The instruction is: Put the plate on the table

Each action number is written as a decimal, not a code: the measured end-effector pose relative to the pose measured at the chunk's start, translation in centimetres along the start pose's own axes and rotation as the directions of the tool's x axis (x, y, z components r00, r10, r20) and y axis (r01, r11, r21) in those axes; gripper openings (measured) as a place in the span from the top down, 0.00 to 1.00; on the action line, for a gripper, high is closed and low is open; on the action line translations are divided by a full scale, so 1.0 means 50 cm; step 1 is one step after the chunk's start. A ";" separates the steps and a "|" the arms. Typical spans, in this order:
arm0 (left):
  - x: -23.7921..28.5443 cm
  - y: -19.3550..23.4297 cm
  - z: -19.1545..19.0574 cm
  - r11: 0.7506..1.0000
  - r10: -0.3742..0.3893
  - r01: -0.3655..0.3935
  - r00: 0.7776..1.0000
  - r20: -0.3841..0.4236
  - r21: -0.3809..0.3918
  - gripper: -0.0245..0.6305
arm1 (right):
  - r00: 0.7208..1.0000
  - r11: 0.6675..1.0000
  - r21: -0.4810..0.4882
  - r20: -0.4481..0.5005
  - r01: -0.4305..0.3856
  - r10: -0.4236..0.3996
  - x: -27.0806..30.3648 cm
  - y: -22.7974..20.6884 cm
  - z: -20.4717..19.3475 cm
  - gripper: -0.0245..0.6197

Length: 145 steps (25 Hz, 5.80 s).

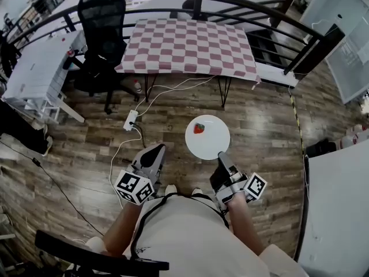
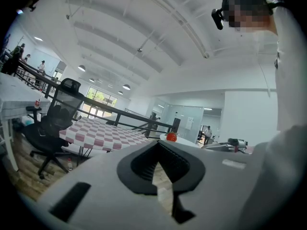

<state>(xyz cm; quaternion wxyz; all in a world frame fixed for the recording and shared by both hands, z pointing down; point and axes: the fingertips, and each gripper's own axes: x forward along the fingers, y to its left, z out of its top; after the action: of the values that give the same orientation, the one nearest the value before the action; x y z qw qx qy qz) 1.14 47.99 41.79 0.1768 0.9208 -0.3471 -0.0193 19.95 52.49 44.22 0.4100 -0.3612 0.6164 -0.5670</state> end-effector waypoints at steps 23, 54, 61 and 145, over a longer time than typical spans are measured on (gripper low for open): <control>-0.175 0.144 -0.005 0.991 0.124 -0.122 0.991 0.039 -0.053 0.95 | 0.998 0.999 -0.044 -0.062 0.009 -0.012 0.082 0.006 -0.109 0.93; 0.106 0.374 0.112 0.954 0.298 -0.297 0.954 0.034 -0.049 0.95 | 0.968 0.999 0.033 -0.250 -0.015 0.023 0.483 -0.050 0.087 0.93; 0.214 0.426 0.158 0.931 0.362 -0.359 0.931 0.047 -0.058 0.95 | 0.941 0.999 0.030 -0.337 -0.023 0.032 0.614 -0.050 0.174 0.93; 0.852 1.248 0.475 0.993 0.121 -0.121 0.991 -0.058 -0.007 0.95 | 0.988 1.000 0.003 -0.150 0.018 -0.018 1.517 -0.185 0.424 0.93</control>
<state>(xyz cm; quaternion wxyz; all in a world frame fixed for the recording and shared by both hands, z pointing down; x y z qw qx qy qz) -9.77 -30.40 44.42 0.1927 0.8972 -0.3970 0.0162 8.62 -25.98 45.73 0.3579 -0.3221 0.6410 -0.5977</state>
